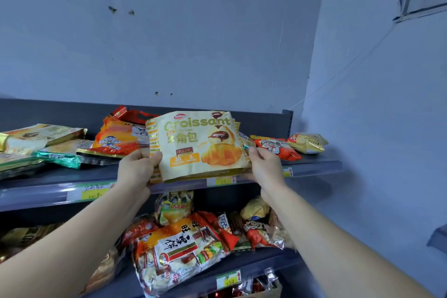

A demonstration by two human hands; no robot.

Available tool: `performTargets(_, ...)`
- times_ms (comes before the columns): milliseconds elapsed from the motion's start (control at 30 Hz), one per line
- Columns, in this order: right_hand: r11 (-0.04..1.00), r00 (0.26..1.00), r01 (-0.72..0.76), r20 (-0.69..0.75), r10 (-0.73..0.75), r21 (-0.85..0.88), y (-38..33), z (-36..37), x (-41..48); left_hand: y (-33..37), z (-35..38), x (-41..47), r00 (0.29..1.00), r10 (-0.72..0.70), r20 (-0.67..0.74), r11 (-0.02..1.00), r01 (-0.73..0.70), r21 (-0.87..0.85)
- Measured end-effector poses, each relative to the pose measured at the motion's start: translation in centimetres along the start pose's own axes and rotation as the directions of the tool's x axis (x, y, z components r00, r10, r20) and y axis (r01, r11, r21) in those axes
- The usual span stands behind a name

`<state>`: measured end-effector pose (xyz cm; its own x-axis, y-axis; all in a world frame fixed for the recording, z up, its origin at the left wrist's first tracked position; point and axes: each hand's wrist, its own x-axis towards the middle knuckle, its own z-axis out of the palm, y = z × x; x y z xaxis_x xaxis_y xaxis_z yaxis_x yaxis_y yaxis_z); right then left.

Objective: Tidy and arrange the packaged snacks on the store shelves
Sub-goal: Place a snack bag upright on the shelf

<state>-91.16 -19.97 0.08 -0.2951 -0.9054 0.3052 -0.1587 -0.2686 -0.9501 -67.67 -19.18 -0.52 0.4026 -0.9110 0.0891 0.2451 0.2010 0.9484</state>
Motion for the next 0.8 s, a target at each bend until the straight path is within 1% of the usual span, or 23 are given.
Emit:
performTargets(67, 0.998, 0.998, -0.052, 0.04, 0.051, 0.029, 0.4, -0.3, 2.1, 0.1, 1.6, 1.6, 0.999, 0.016, -0.035, 1.0, -0.016, -0.024)
performTargets(100, 0.999, 0.998, -0.048, 0.049, 0.048, 0.0, 0.7, -0.4, 3.1, 0.2, 2.3, 2.4, 0.999, 0.019, -0.046, 0.999, -0.021, -0.033)
performTargets(233, 0.978, 0.997, 0.04, 0.077, -0.024, -0.207, 2.2, -0.2, 7.7, 0.4, 4.6, 6.5, 0.997, 0.024, -0.071, 0.998, -0.028, -0.052)
performTargets(333, 0.919, 0.994, 0.09, 0.087, -0.061, -0.383, 3.1, 0.4, 11.5, 0.3, 6.3, 10.2, 0.996, 0.031, -0.082, 0.999, -0.034, -0.04)
performTargets(367, 0.883, 0.994, 0.102, 0.086, -0.07, -0.457, 3.4, 0.7, 12.7, 0.4, 6.9, 11.3, 0.996, 0.036, -0.083, 0.999, -0.039, -0.035)
performTargets(433, 0.777, 0.993, 0.118, 0.093, -0.077, -0.618, 4.0, 1.3, 15.1, 0.4, 7.8, 13.4, 0.996, 0.04, -0.083, 0.999, -0.042, -0.027)
performTargets(533, 0.615, 0.987, 0.157, 0.14, -0.077, -0.772, 5.2, 2.4, 18.0, 0.2, 8.9, 15.7, 0.996, 0.024, -0.088, 0.999, -0.027, -0.023)
performTargets(567, 0.544, 0.985, 0.171, 0.155, -0.076, -0.821, 5.6, 2.7, 18.8, 0.1, 9.2, 16.3, 0.996, 0.021, -0.085, 1.0, -0.022, -0.013)
performTargets(633, 0.361, 0.981, 0.192, 0.169, -0.092, -0.913, 6.1, 3.4, 19.7, -0.2, 9.6, 17.4, 0.996, 0.017, -0.082, 1.0, -0.015, 0.024)
performTargets(667, 0.267, 0.976, 0.203, 0.174, -0.129, -0.942, 6.3, 3.6, 20.1, -0.4, 9.7, 17.9, 0.996, 0.014, -0.084, 0.999, -0.011, 0.042)
performTargets(700, 0.203, 0.969, 0.212, 0.178, -0.173, -0.956, 6.4, 3.6, 20.5, -0.5, 9.8, 18.2, 0.996, 0.011, -0.087, 0.998, -0.006, 0.059)
performTargets(733, 0.178, 0.962, 0.216, 0.177, -0.21, -0.96, 6.4, 3.6, 20.9, -0.7, 9.9, 18.6, 0.996, 0.005, -0.091, 0.997, 0.001, 0.076)
performTargets(800, 0.215, 0.955, 0.208, 0.152, -0.253, -0.954, 6.4, 3.1, 22.0, -1.0, 10.1, 19.2, 0.996, -0.017, -0.091, 0.996, 0.025, 0.087)
